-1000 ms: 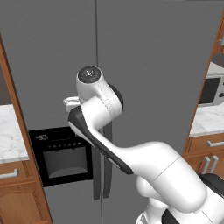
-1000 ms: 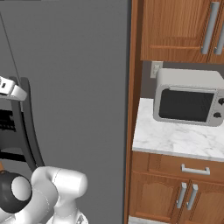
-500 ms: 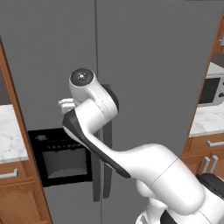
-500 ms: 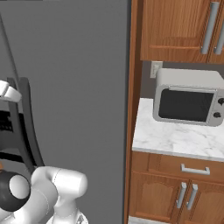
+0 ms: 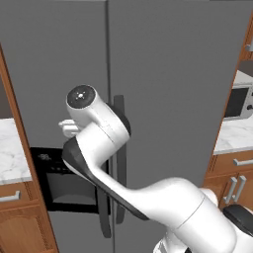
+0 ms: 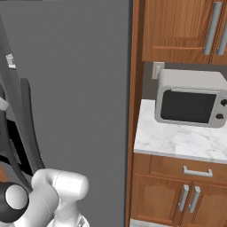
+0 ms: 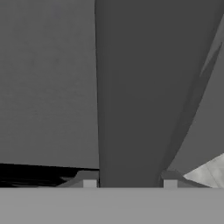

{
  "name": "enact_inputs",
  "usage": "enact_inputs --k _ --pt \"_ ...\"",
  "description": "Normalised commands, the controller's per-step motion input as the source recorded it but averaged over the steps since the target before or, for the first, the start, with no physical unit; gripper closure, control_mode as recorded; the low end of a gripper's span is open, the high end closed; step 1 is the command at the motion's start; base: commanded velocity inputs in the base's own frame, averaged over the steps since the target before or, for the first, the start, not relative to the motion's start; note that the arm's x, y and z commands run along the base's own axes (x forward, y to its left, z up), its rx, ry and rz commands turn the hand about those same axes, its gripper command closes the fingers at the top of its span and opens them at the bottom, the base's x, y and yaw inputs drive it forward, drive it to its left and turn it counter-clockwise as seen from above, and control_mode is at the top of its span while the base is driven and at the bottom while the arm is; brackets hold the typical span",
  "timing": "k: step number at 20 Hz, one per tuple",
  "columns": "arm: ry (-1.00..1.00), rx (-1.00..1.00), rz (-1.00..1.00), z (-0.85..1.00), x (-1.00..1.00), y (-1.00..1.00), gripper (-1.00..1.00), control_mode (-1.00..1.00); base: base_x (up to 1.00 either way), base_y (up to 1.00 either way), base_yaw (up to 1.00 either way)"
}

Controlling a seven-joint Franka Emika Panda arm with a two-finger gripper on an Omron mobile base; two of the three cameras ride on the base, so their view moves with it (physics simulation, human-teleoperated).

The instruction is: Open the freezer door, pick up the ice cube tray from the freezer, and place it on the dining counter.

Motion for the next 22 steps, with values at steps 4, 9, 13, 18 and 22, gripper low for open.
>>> enact_inputs --k 4,9,13,18,22 --pt "0.00 0.00 -0.06 0.02 -0.70 0.27 1.00 -1.00 0.00 0.00 0.00" --pt "0.00 0.00 -0.04 0.00 -0.59 0.23 1.00 -1.00 0.00 0.00 0.00" --pt "0.00 0.00 -0.01 0.00 -0.43 0.21 1.00 -1.00 0.00 0.00 0.00" --pt "0.00 0.00 0.00 0.00 -0.37 0.25 1.00 -1.00 0.00 0.00 0.00" --pt "0.00 -0.01 0.00 0.00 -0.37 0.35 1.00 -1.00 0.00 0.00 0.00"
